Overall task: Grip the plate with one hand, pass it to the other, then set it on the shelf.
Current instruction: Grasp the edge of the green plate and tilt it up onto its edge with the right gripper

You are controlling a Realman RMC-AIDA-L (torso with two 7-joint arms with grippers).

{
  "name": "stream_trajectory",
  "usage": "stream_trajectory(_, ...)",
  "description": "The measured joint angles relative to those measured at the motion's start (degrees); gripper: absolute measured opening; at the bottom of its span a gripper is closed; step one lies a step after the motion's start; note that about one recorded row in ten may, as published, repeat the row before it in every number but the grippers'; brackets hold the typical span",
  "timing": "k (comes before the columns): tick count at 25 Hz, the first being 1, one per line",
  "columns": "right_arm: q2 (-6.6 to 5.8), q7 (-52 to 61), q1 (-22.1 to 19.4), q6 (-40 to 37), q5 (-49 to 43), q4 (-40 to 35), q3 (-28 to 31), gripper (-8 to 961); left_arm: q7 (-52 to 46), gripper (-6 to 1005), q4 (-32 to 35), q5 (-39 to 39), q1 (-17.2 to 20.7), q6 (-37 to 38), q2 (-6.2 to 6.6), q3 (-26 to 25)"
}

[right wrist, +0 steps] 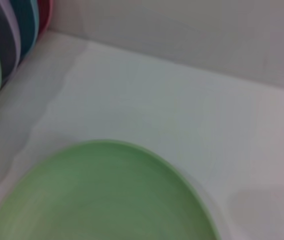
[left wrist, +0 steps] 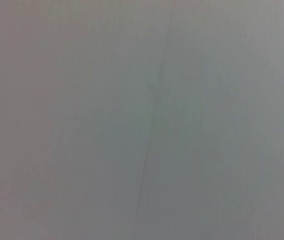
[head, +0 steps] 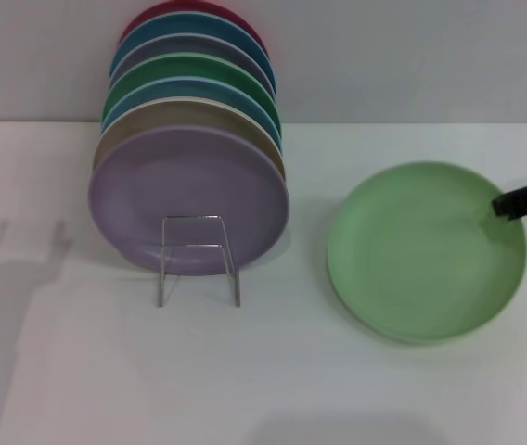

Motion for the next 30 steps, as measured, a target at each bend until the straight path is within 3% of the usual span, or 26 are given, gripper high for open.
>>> stream_trajectory(7,0.17,-1.5,-2.1,-2.3,0.3,5.4,-0.3,22,0.0,802,0.0,0.0,0.1,0.0,0.06,-0.7)
stream_trajectory(12,0.31,-2.0,-5.1,-5.4,0.2,10.4,-3.7,22,0.0,802,0.0,0.0,0.1,0.0,0.09,-0.7)
stream_trajectory(13,0.31,-2.0,-7.2,-8.0,-0.2,12.9,-6.3,22,0.0,802,0.0,0.0,0.1,0.0,0.09,-0.7)
stream_trajectory(20,0.54,-0.2,-12.1,-17.7,-4.8,17.4,-13.8,23,0.0,802,0.0,0.0,0.1,0.0,0.17,-0.7)
stream_trajectory(30,0.57,0.1,-17.0,-31.6,-6.0,17.2,-18.8,22,0.0,802,0.0,0.1,-0.2,-0.2,0.20,-0.7)
